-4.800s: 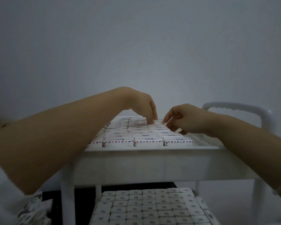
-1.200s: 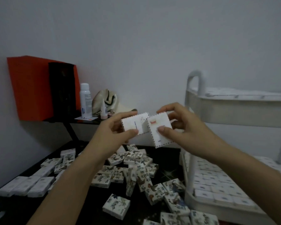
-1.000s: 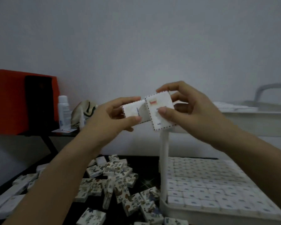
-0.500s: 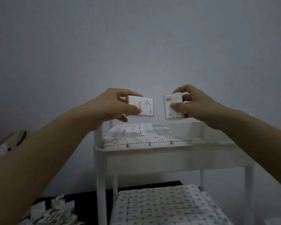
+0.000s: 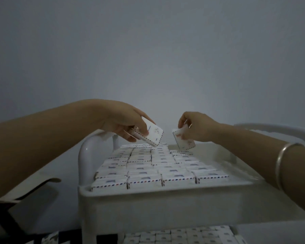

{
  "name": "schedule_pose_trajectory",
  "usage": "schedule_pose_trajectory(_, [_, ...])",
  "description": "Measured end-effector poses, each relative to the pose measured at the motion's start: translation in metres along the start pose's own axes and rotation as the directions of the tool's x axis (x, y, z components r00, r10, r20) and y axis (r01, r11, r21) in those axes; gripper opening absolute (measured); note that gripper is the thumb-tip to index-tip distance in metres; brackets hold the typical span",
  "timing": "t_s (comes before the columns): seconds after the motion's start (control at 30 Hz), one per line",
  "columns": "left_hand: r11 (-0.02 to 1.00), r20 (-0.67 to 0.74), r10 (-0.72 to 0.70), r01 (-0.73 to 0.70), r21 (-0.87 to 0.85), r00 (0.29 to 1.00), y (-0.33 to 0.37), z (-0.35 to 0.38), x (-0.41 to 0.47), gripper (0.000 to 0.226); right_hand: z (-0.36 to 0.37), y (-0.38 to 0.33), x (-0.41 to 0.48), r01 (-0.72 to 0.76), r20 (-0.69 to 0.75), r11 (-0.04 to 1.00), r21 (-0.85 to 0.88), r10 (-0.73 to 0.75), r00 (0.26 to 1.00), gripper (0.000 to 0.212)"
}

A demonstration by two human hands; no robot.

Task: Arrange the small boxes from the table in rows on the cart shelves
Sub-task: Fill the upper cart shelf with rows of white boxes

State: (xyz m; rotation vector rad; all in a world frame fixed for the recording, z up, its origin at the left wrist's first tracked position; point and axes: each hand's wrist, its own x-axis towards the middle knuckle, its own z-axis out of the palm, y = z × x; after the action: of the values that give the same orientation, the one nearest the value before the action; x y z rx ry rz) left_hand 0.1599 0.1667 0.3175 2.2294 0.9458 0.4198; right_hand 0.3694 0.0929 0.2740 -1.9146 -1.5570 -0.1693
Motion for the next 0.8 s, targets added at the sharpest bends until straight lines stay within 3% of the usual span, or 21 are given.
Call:
schedule_pose_trajectory(0.17, [0.994,0.078,-0.037,0.029,0.106,0.996,0.015,0.003,0.014,0.034,0.016,0.007,-0.008,-0.108,0.230,0.965,0.239,0.052,0.972,0.024])
schedule_pose_trajectory(0.3, [0.969,0.021,-0.001,-0.004,0.247,1.000,0.037,0.010,0.031,0.051,0.013,0.011,-0.012,-0.227,0.357,0.932,0.283,0.117,0.927,0.020])
schedule_pose_trajectory(0.57, [0.871,-0.063,0.244,-0.190,0.452,0.968,0.068,0.021,0.069,0.044,0.013,0.009,-0.020,-0.331,0.385,0.860,0.388,0.175,0.906,0.037])
schedule_pose_trajectory(0.67, [0.828,-0.050,0.258,-0.194,0.527,0.965,0.060,0.035,0.087,0.046,0.014,0.010,-0.020,-0.371,0.394,0.820,0.436,0.197,0.898,0.059])
schedule_pose_trajectory(0.8, [0.820,0.048,0.238,-0.227,0.525,0.970,0.051,0.046,0.102,0.034,0.012,0.010,-0.020,-0.418,0.411,0.760,0.498,0.217,0.885,0.063])
